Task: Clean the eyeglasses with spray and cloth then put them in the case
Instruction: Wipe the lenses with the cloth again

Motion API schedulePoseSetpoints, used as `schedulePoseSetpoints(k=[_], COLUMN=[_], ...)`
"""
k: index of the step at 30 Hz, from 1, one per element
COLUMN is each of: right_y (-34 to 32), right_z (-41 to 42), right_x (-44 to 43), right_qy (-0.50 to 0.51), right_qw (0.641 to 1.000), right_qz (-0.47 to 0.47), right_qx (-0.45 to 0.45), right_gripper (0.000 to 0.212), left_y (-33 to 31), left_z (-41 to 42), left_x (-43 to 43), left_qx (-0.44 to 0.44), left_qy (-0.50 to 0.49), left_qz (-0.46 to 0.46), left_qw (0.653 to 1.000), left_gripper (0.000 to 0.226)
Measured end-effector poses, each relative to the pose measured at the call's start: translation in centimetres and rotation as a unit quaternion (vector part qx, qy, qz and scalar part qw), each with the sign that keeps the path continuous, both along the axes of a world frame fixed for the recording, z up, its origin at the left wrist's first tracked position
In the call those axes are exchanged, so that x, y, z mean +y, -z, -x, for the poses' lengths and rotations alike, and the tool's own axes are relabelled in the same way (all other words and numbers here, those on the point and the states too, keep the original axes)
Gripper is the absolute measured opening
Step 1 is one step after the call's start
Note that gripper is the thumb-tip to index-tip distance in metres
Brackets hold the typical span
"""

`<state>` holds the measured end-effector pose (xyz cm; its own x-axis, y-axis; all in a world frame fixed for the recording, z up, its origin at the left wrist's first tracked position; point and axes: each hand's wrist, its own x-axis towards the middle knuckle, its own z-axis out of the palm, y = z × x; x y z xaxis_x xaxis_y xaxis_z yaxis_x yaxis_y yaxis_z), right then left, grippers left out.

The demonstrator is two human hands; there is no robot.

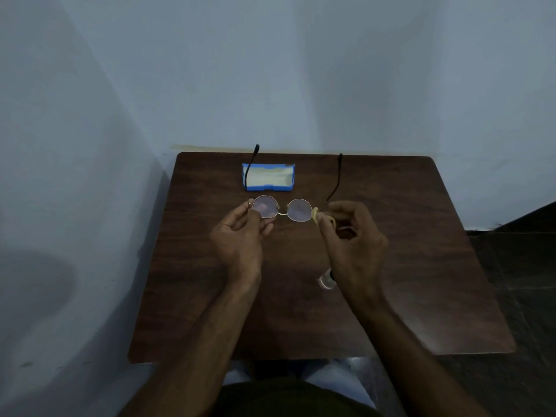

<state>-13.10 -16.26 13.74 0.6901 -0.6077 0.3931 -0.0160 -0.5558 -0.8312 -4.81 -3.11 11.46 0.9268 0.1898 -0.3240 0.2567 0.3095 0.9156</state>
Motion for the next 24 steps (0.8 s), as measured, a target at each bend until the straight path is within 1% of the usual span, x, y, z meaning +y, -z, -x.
schedulePoseSetpoints(k=[2, 3, 6, 9, 11, 13, 19, 22, 24], right_y=[0.0, 0.0, 0.0, -0.1, -0.2, -0.2, -0.4, -0.5, -0.4], right_z=[-0.3, -0.5, -0.7, -0.8, -0.9, -1.0, -1.3, -1.2, -1.3], right_x=[-0.4, -0.6, -1.0, -1.3, -1.5, -1.8, -2.9, -3.5, -3.6], right_qy=[-0.005, -0.014, -0.045, -0.049, -0.045, -0.046, -0.049, -0.052, -0.048], right_qw=[0.999, 0.998, 0.998, 0.998, 0.999, 0.999, 0.998, 0.998, 0.998], right_qz=[-0.034, -0.041, -0.031, -0.028, -0.016, -0.005, 0.011, 0.002, -0.01], right_qx=[0.031, 0.044, 0.037, 0.015, 0.013, 0.016, 0.023, 0.035, 0.043], right_gripper=[0.026, 0.024, 0.009, 0.007, 0.008, 0.007, 0.008, 0.007, 0.005], left_y=[-0.1, -0.1, -0.1, 0.0, 0.1, 0.1, 0.2, 0.3, 0.3], left_z=[0.1, 0.2, 0.2, 0.5, 1.2, 2.0, 2.3, 2.3, 2.4], left_x=[-0.2, -0.3, -0.4, -0.3, -0.4, -0.7, -1.9, -2.4, -2.9], left_qx=[0.001, 0.001, -0.009, -0.01, -0.004, 0.003, -0.001, -0.008, -0.004], left_qy=[-0.001, 0.001, 0.006, 0.035, 0.08, 0.121, 0.162, 0.177, 0.174], left_qz=[0.0, -0.004, 0.003, 0.069, 0.116, 0.135, 0.126, 0.111, 0.103], left_qw=[1.0, 1.0, 1.0, 0.997, 0.99, 0.983, 0.979, 0.978, 0.979], left_gripper=[0.027, 0.027, 0.021, 0.019, 0.019, 0.018, 0.014, 0.013, 0.017])
